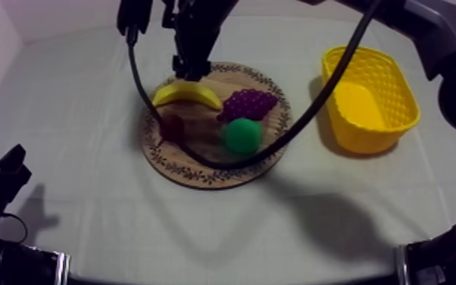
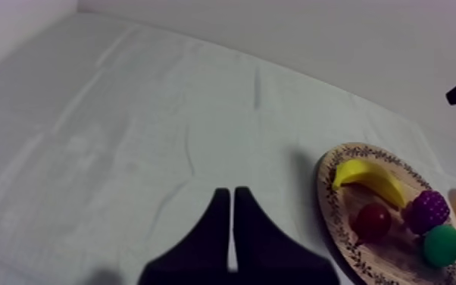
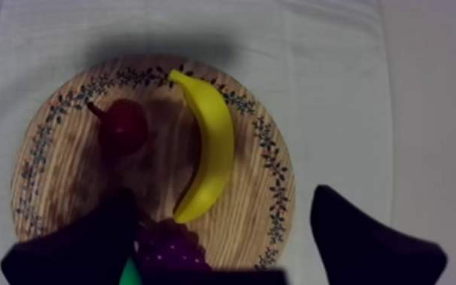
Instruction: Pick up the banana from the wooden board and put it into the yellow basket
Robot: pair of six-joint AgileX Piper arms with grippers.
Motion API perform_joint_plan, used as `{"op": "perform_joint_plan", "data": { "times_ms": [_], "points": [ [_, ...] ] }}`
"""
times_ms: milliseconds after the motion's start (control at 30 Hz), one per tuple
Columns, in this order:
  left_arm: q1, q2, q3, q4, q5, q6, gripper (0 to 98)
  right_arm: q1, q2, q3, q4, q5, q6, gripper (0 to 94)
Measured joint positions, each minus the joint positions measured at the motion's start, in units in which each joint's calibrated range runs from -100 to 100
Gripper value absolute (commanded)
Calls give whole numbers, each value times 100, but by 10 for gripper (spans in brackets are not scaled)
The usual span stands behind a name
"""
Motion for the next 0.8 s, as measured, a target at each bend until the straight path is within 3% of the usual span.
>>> {"op": "perform_joint_plan", "data": {
  "times_ms": [800],
  "points": [
    [0,0,0,0,0,0,1,-41,952,-564,237,-25,-277,791]
  ]
}}
